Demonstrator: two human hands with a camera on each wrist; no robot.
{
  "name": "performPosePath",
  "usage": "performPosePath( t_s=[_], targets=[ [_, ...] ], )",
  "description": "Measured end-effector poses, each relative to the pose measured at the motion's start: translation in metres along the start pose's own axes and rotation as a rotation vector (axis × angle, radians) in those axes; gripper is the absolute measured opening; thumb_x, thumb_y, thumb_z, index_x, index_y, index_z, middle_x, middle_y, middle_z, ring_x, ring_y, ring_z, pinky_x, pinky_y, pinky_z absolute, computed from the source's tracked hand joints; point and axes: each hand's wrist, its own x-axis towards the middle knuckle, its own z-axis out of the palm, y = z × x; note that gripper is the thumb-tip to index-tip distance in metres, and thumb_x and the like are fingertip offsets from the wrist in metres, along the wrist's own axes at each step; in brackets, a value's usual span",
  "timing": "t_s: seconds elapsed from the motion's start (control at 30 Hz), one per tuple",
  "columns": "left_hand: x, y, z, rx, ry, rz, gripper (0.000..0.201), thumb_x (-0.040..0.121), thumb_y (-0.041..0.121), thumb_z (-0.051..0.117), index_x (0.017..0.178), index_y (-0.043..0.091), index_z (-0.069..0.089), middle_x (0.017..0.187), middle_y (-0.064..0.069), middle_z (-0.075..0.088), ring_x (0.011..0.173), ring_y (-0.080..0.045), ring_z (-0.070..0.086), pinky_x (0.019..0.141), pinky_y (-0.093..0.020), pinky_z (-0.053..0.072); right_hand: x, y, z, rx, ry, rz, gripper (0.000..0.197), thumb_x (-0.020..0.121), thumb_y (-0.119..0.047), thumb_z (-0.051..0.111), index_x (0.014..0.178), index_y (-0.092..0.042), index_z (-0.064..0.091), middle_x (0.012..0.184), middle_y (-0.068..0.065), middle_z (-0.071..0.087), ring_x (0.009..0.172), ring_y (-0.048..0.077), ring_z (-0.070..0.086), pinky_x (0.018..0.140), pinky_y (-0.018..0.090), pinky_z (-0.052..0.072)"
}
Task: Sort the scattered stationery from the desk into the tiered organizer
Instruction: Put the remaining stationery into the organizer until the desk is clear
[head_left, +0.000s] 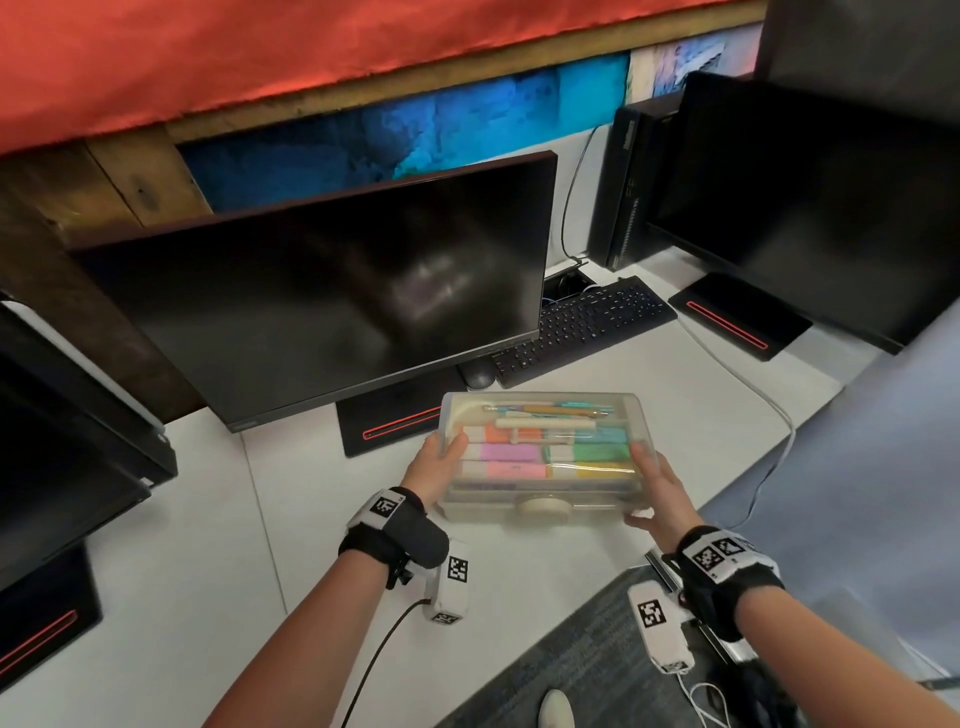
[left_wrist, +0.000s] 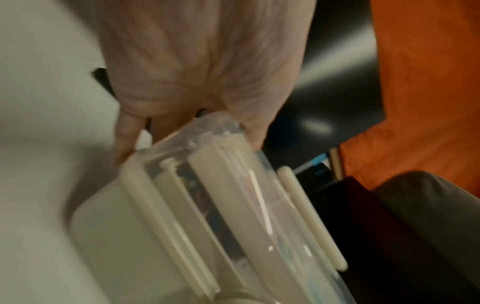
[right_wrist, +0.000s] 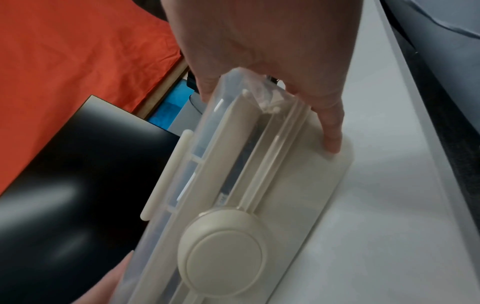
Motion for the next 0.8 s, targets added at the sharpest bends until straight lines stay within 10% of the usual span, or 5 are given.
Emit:
performPosePath(
  t_s=[0.2, 0.33, 0.57, 0.8],
  targets=[
    [-0.026, 0.015, 0.03, 0.68, 0.305, 0.311, 0.079, 0.088, 0.054, 0.05, 0.15, 0.031, 0.007, 0.157, -0.005, 0.006, 0.145, -0.029, 0.007, 0.113, -0.056, 0.008, -0.023, 0.023, 0.01, 0.134, 0.126, 0.024, 0.095, 0.08, -0.062, 0.055, 0.15, -0.029, 0.0, 0.157, 0.005, 0.014, 0.142, 0.03, 0.022, 0.108, 0.057, 0.029],
    [-0.027, 0.012, 0.05, 0.792, 0.254, 0.355, 0.081, 0.083, 0.068, 0.045, 0.149, 0.038, 0.007, 0.159, 0.001, 0.003, 0.147, -0.021, -0.008, 0.112, -0.056, -0.012, -0.049, 0.06, 0.032, 0.119, 0.042, 0.158, 0.126, 0.048, -0.073, 0.069, 0.149, -0.022, 0.014, 0.154, 0.011, 0.02, 0.135, 0.033, 0.031, 0.102, 0.054, 0.037],
    [-0.019, 0.013, 0.051, 0.741, 0.232, 0.3, 0.081, 0.078, 0.066, 0.055, 0.145, 0.037, 0.019, 0.158, -0.001, 0.01, 0.147, -0.022, -0.002, 0.114, -0.055, -0.009, -0.036, 0.058, 0.067, 0.162, -0.101, 0.284, 0.049, 0.083, -0.051, 0.06, 0.119, -0.019, 0.054, 0.125, 0.007, 0.054, 0.113, 0.023, 0.051, 0.093, 0.045, 0.04],
    [-0.018, 0.012, 0.05, 0.773, 0.216, 0.312, 0.079, 0.08, 0.066, 0.052, 0.145, 0.035, 0.018, 0.158, -0.004, 0.009, 0.146, -0.026, -0.007, 0.114, -0.053, -0.012, -0.028, 0.063, 0.081, 0.221, -0.212, 0.339, 0.065, 0.069, -0.054, 0.068, 0.119, -0.014, 0.059, 0.123, 0.004, 0.059, 0.116, 0.015, 0.051, 0.095, 0.043, 0.039]
  ],
)
